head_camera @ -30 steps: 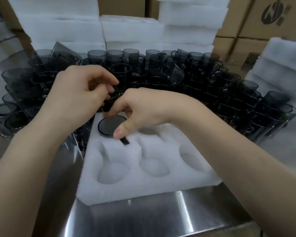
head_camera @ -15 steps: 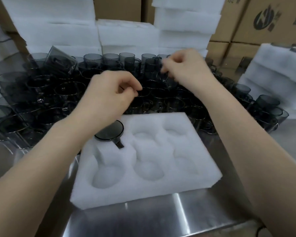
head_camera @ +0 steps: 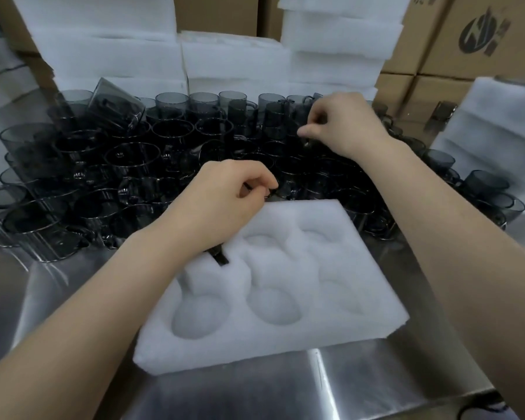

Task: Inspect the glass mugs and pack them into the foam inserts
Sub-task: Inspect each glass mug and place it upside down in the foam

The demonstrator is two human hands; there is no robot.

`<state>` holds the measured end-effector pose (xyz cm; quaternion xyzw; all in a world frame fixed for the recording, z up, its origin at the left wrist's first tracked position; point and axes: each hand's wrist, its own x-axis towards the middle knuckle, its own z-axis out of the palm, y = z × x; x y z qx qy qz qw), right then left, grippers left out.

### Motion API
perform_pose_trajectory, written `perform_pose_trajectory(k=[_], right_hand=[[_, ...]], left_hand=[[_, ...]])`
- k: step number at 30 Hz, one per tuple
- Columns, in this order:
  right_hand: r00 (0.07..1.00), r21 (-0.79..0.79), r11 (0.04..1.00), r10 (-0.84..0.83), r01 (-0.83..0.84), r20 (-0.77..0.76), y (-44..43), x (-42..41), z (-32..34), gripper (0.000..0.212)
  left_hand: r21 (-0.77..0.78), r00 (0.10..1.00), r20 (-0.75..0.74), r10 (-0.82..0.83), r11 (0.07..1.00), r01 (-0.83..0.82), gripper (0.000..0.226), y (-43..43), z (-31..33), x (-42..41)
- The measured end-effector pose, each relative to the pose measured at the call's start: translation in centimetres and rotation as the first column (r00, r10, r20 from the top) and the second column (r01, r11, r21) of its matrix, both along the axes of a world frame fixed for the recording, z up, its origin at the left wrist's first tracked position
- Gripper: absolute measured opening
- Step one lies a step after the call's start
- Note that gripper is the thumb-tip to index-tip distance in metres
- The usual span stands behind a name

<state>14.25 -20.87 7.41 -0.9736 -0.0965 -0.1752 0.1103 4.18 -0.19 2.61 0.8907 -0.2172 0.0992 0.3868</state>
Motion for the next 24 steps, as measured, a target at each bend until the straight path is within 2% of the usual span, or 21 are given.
perform_pose_trajectory(k=[2,3,5,6,8,11,13,16,18,22,24], right_hand=[[0.992,0.215,0.976,0.009,-0.036,0.125,0.2,-1.4,0.6,0.027],[0.99,0.384,0.919,0.043,-0.092,0.134,0.5,-2.4,1.0,0.028],[0.975,0.674,0.71,0.209,-0.203,0.073,2.1,-4.8,1.2,0.029],[0.952,0.745,0.625,0.301,-0.234,0.047,2.9,-5.8,1.0,0.028],[0.904,0.805,0.533,0.426,-0.26,0.009,4.4,-7.2,0.1,0.023],[0.81,0.886,0.415,0.58,-0.206,-0.083,5.4,-7.8,-1.4,0.046],[0.721,0.913,0.352,0.686,-0.207,-0.101,5.4,-7.6,-2.1,0.043],[0.655,0.946,0.255,0.753,-0.2,-0.065,4.8,-7.3,-2.7,0.04],[0.669,0.953,0.246,0.74,-0.178,-0.066,4.7,-7.2,-2.9,0.037],[0.796,0.916,0.369,0.596,-0.156,-0.105,5.0,-7.3,-3.2,0.028],[0.83,0.912,0.381,0.55,-0.149,-0.094,5.3,-7.4,-3.3,0.025]], left_hand=[[-0.09,0.997,0.048,0.056,0.995,-0.051,0.035,0.0,0.2,0.1],[-0.151,0.995,0.058,0.075,0.986,-0.066,0.043,0.0,0.2,0.2],[-0.289,0.998,0.017,0.057,0.956,-0.05,0.066,0.1,0.4,0.4],[-0.345,1.0,-0.011,0.027,0.938,-0.03,0.076,0.1,0.5,0.4],[-0.411,1.0,-0.013,-0.009,0.912,0.003,0.078,0.2,0.6,0.2],[-0.407,0.995,0.044,0.094,0.911,-0.068,0.062,0.4,0.6,0.1],[-0.395,0.99,0.044,0.137,0.912,-0.109,0.054,0.6,0.7,0.3],[-0.418,0.996,0.033,0.081,0.906,-0.06,0.053,0.9,0.6,0.5],[-0.406,0.998,0.036,0.057,0.913,-0.038,0.055,1.0,0.6,0.5],[-0.285,0.989,0.095,0.117,0.955,-0.086,0.072,0.9,0.3,0.5],[-0.219,0.98,0.142,0.139,0.97,-0.106,0.076,0.7,0.3,0.3]])
